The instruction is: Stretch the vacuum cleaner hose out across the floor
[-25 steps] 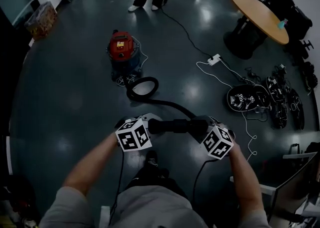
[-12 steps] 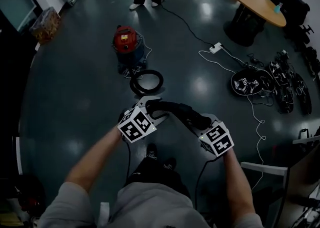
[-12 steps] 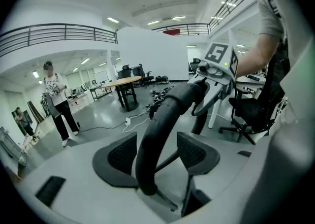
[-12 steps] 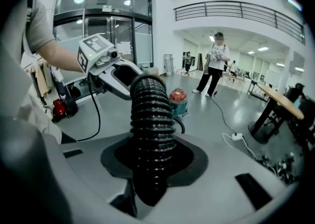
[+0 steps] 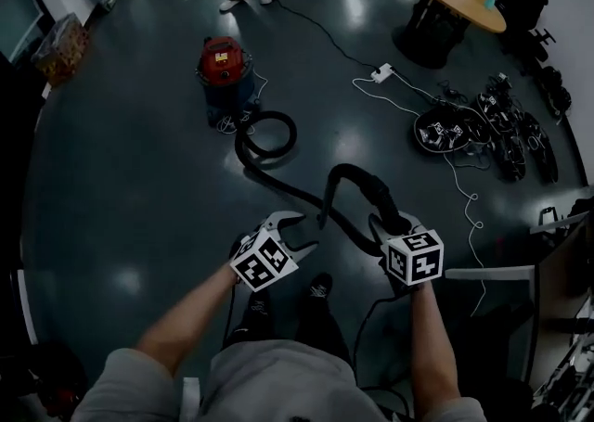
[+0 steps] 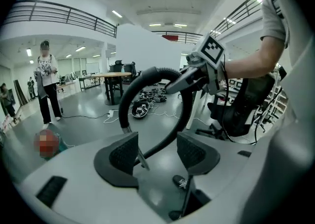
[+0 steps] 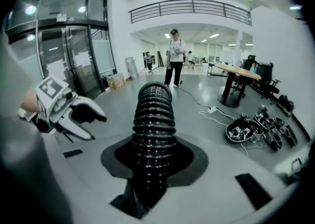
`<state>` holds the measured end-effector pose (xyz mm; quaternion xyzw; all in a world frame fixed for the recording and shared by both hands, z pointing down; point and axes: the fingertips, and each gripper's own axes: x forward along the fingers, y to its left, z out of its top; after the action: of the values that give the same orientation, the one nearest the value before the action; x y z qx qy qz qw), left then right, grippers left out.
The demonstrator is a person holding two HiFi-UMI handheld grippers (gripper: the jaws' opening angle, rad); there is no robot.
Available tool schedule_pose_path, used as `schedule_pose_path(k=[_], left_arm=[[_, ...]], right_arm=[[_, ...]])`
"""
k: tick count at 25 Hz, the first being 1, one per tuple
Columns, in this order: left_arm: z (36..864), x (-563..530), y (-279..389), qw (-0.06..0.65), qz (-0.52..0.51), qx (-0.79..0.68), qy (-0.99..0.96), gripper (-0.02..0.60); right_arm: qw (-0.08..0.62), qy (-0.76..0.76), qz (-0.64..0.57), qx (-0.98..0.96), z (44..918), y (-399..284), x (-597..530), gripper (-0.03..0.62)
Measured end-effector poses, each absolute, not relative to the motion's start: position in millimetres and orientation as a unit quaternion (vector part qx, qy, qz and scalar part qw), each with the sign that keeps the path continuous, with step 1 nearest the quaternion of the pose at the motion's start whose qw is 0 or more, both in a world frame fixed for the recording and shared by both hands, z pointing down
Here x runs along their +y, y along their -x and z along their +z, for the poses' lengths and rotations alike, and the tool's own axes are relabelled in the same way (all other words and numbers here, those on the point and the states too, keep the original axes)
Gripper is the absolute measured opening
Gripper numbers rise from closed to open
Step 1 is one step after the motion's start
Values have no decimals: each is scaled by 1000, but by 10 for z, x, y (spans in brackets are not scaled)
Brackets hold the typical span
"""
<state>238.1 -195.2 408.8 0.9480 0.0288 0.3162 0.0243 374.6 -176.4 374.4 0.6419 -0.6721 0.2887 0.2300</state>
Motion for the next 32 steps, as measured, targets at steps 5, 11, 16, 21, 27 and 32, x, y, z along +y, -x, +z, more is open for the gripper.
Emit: schedule_pose_path(k=[5, 11, 16, 21, 27, 32], left_arm=[[4181, -1330, -2046, 38, 302, 94, -948, 245], [4222, -596, -1888, 4, 295, 179, -938, 245], [4277, -63, -1872, -33, 286, 206, -935, 245], [4252, 238, -1808, -40, 272, 195, -941, 245], [4136, 635, -1653, -77, 253, 194, -945, 146], [4065, 821, -1389, -89, 256, 209, -940, 141]], right_arm=[[165, -694, 312, -627, 3495, -3268, -1547, 126], [83, -715, 345, -603, 3248, -2650, -1361, 126], [38, -714, 368, -595, 3130, -2274, -1179, 126], [12, -720, 386, -577, 3058, -2020, -905, 126], [-10, -713, 404, -573, 3051, -1892, -536, 126], [-37, -681, 425, -594, 3050, -1658, -424, 127]])
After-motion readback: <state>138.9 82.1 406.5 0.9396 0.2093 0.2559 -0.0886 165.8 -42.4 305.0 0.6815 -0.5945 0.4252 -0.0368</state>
